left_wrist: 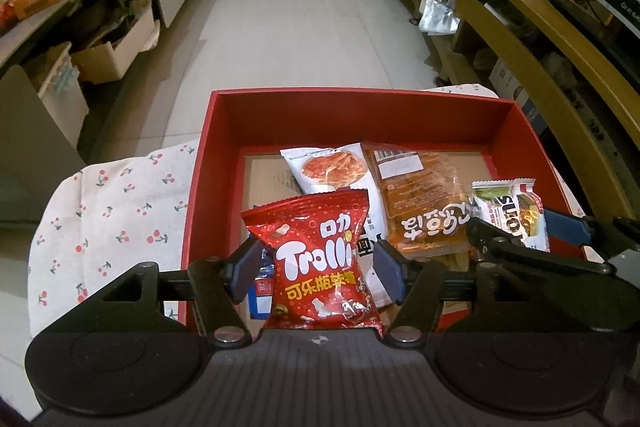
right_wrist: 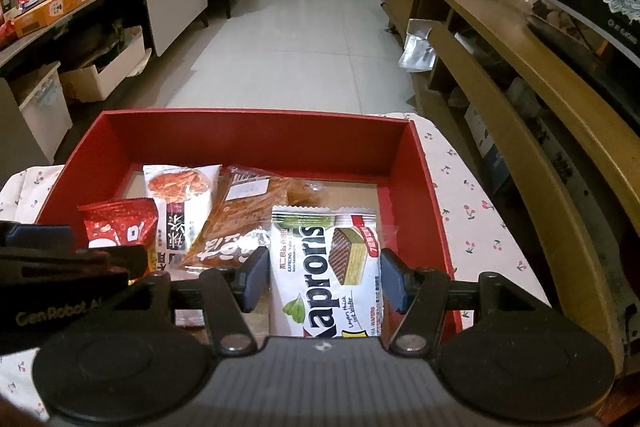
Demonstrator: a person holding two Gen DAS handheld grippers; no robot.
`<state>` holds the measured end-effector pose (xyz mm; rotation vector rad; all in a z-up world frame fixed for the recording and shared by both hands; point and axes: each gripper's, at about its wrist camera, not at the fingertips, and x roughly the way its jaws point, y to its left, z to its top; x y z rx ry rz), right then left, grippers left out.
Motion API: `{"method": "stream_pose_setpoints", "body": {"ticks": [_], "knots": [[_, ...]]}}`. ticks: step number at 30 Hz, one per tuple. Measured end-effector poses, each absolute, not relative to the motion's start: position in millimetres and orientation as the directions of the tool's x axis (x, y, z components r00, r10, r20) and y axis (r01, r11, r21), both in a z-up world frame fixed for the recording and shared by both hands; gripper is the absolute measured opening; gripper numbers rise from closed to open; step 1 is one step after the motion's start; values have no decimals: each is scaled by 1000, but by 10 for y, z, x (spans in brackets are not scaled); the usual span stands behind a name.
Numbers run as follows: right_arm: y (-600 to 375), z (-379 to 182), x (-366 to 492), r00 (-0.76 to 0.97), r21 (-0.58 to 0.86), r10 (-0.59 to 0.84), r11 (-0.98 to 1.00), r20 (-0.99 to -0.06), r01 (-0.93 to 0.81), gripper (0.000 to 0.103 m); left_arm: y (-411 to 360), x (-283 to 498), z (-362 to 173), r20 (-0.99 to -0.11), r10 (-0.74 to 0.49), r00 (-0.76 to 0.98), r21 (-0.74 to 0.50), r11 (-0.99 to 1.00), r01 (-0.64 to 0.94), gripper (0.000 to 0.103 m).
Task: Organize snacks
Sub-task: 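Lower the Trolli bag and Kapronos pack into the box and open both grippers, then withdraw both grippers from the red box back toward the remaining snacks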
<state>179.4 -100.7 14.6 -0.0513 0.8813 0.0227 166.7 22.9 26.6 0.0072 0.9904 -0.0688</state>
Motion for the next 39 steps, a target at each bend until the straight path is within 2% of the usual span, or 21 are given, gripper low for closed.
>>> {"method": "stream_pose_setpoints", "body": {"ticks": [15, 28, 39], "knots": [[-1074, 272, 1737, 664, -15, 6, 1000, -747, -26, 76, 226, 1553, 364, -822, -72, 564, -34, 996, 78, 77], [-1174, 449, 1527, 693, -10, 10, 1000, -720, -25, 78, 224, 1355, 481, -810, -106, 577, -53, 993, 108, 79], [-1425, 536, 1104, 665, 53, 47, 999, -745, -11, 78, 85, 1004, 450, -830, -236, 506, -136, 965, 226, 81]]}}
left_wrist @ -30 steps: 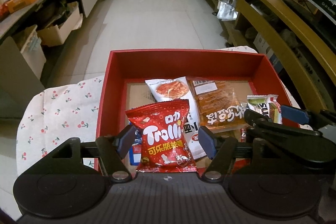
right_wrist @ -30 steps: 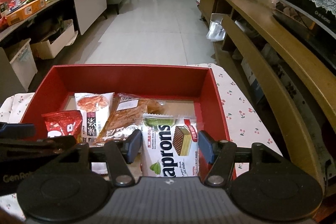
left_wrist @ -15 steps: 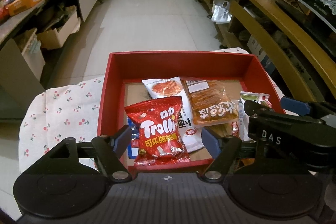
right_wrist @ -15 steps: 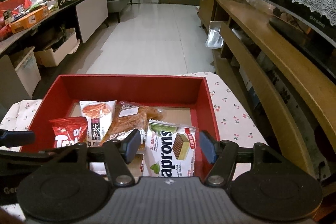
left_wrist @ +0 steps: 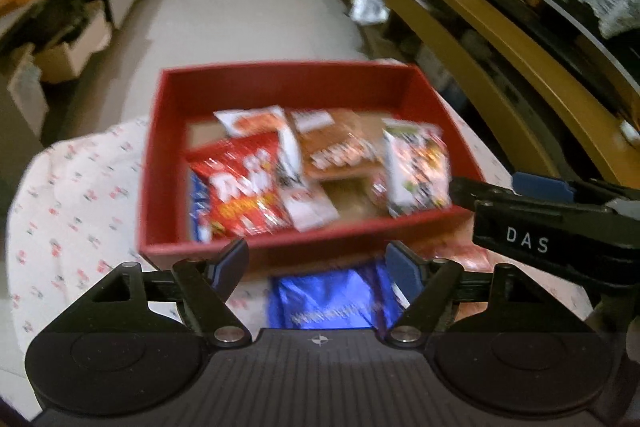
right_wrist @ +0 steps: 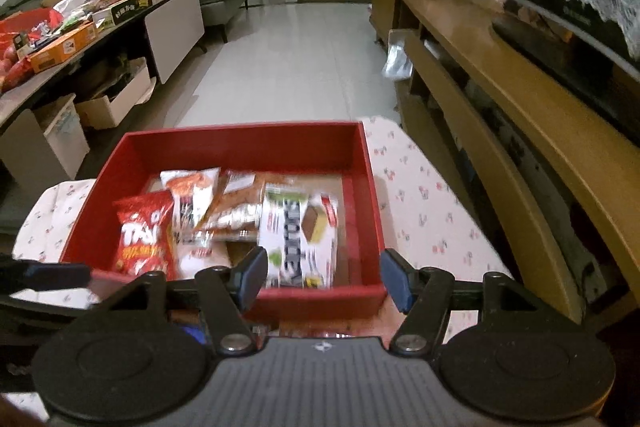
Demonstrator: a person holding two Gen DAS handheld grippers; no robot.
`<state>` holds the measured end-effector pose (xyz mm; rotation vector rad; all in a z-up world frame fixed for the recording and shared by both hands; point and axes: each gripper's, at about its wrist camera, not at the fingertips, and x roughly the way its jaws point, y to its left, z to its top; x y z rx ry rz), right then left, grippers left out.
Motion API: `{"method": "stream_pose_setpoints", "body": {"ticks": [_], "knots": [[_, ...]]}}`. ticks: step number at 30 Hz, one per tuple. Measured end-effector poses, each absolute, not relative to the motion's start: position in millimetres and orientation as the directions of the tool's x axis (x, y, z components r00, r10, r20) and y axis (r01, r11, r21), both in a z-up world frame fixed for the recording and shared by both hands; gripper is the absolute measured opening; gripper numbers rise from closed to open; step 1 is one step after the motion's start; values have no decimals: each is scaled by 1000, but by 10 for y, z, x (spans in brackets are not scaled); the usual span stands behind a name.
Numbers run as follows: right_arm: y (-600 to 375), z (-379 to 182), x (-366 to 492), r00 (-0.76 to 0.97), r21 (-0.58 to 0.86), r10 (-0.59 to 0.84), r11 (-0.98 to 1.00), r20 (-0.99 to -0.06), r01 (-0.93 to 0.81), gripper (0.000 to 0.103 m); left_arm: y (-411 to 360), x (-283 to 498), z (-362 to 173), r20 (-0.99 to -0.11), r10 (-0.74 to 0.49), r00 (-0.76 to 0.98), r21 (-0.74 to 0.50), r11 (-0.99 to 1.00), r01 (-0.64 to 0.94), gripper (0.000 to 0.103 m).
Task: Organize snacks
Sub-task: 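Withdraw both grippers from the red box back toward the remaining snacks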
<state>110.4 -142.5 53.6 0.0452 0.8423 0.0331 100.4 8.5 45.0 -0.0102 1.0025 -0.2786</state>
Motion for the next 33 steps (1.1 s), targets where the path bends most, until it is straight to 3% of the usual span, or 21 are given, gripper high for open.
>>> {"method": "stream_pose_setpoints", "body": {"ticks": [12, 31, 33], "knots": [[-1759, 417, 789, 601, 81, 58, 997, -797, 12, 78, -303, 971, 22, -847, -388, 363, -179, 852, 492, 82], [-1749, 332, 827, 564, 120, 111, 993, -818, -21, 78, -333, 1214, -329, -879, -378, 290, -144, 791, 595, 85], [-1744, 331, 827, 561, 120, 112, 993, -820, -23, 78, -330, 1176, -354, -888, -356, 291, -119, 789, 603, 91]]}}
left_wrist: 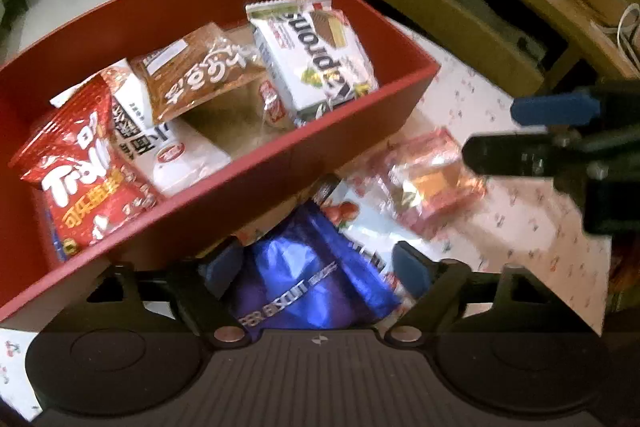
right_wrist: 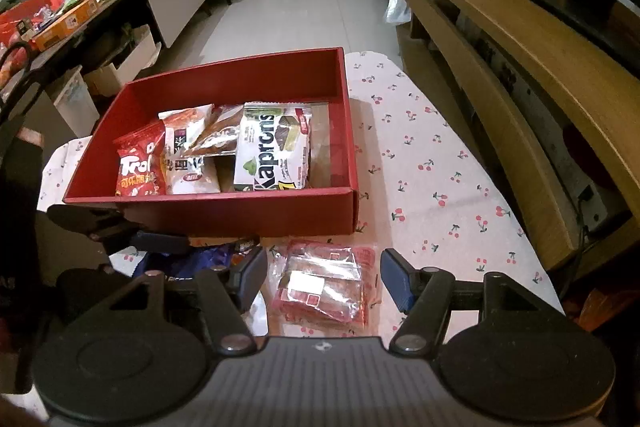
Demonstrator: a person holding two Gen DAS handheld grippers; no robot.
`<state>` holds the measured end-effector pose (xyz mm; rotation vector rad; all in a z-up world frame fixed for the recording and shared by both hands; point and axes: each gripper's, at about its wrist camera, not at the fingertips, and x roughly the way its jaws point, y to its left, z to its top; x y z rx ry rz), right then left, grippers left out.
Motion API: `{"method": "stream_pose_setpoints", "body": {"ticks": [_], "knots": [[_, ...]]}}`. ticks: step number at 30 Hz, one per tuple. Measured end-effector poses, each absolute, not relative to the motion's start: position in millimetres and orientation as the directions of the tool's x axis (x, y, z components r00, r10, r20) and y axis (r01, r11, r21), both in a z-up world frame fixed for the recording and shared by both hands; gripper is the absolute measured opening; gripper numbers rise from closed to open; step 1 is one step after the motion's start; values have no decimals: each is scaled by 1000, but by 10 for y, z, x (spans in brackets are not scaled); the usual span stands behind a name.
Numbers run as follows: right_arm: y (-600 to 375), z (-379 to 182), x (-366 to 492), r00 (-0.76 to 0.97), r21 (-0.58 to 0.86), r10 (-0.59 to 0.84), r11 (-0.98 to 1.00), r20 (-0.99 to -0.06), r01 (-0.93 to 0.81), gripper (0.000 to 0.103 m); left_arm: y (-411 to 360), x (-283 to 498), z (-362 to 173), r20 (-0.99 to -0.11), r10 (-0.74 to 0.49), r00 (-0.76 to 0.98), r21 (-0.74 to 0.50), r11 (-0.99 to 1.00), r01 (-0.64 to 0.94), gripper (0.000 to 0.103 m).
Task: Organize snacks
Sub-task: 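Withdraw both grippers from the red box back toward the remaining snacks, then grasp the blue Wafer Biscuit bag with the left gripper while the right gripper grasps the gold pastry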
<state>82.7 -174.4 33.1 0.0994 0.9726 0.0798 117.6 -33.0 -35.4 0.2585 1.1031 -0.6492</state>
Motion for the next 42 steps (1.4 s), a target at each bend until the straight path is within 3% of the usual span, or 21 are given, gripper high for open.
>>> {"method": "stream_pose_setpoints", "body": {"ticks": [7, 17, 22, 28, 35, 42], "knots": [[-1743, 403, 788, 574, 144, 138, 989, -807, -34, 79, -176, 876, -381, -902, -370, 223, -185, 797, 576, 93], [-1696, 430, 745, 572, 157, 163, 986, -804, -61, 79, -183, 740, -256, -935, -291, 203, -67, 707, 704, 93], [-1690, 380, 769, 555, 160, 166, 985, -815, -60, 79, -197, 735, -299, -940, -322, 112, -129, 641, 757, 93], [-1565, 299, 782, 518, 169, 193, 981, -833, -93, 79, -160, 639, -359, -941, -323, 104, -121, 605, 787, 96], [-1476, 321, 776, 518, 169, 209, 978, -829, -123, 79, -119, 412, -322, -941, -321, 110, -131, 644, 753, 91], [-1503, 382, 698, 529, 181, 223, 975, -819, -130, 79, -142, 417, -300, -940, -306, 151, -111, 693, 713, 95]]}}
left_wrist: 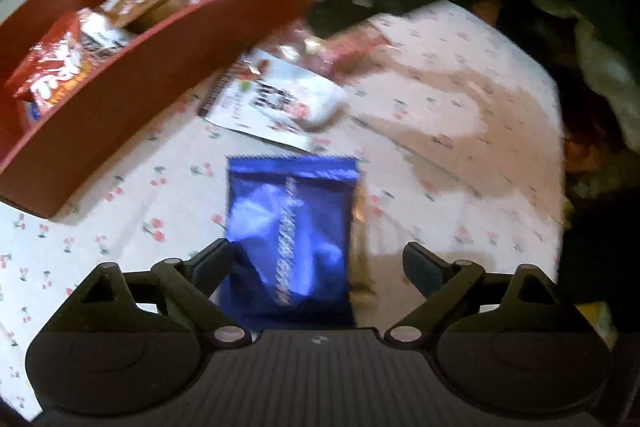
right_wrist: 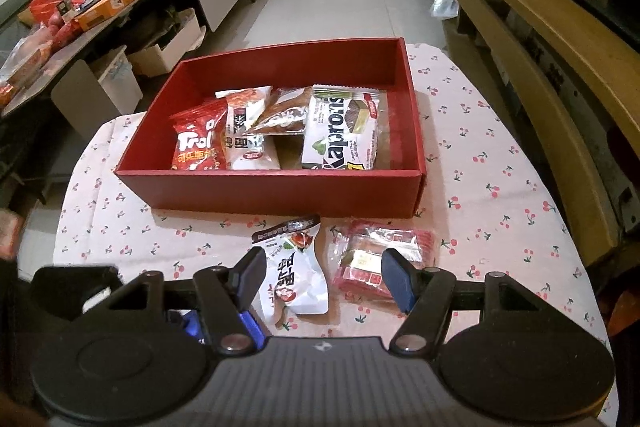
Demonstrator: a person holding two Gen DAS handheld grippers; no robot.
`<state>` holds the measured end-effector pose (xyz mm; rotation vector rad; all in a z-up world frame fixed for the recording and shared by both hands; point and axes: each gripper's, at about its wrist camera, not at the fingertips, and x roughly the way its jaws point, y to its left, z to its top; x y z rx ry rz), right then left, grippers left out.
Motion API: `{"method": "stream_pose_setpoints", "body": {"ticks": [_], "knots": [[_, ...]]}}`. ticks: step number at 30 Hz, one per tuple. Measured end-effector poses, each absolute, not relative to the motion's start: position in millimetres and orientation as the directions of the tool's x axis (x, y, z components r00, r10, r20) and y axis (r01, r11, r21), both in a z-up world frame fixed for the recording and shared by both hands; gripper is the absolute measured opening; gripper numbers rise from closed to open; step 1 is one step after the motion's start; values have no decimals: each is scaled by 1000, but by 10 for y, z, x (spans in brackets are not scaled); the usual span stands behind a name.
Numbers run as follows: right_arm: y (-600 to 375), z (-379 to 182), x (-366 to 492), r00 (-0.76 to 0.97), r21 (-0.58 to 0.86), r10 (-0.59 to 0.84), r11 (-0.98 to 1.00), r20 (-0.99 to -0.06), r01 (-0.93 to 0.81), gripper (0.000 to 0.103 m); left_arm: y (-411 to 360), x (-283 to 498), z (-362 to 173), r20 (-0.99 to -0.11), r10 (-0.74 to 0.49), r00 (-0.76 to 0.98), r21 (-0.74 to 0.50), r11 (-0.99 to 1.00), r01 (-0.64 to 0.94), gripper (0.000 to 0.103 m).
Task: Organize snacks
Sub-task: 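Grasp the blue Wafer Biscuit bag with the left gripper while the right gripper grasps the gold pastry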
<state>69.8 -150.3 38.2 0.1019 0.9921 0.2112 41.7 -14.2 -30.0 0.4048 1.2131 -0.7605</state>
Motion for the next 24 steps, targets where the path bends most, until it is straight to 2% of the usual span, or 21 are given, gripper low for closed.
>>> {"method": "stream_pose_setpoints", "body": {"ticks": [4, 7, 9, 12, 19, 24], "knots": [[-1511, 389, 672, 528, 183, 228, 974, -818, -137, 79, -105, 628, -395, -945, -302, 125, -158, 759, 632, 97], [-1532, 379, 682, 526, 183, 225, 974, -820, -131, 80, -128, 593, -381, -949, -276, 153, -117, 758, 642, 93], [-1540, 380, 690, 527, 183, 221, 975, -821, -125, 80, -139, 532, -367, -950, -253, 185, -74, 755, 651, 84], [-1525, 404, 660, 535, 177, 214, 977, -817, -120, 80, -76, 504, -311, -945, -265, 193, -94, 784, 614, 70], [-1430, 369, 384, 519, 167, 198, 980, -831, -108, 80, 177, 360, -211, -944, -213, 253, -50, 847, 529, 68], [-1313, 190, 199, 456, 186, 202, 979, -867, -82, 80, 451, 351, -131, -937, -201, 286, -63, 901, 429, 68]]}}
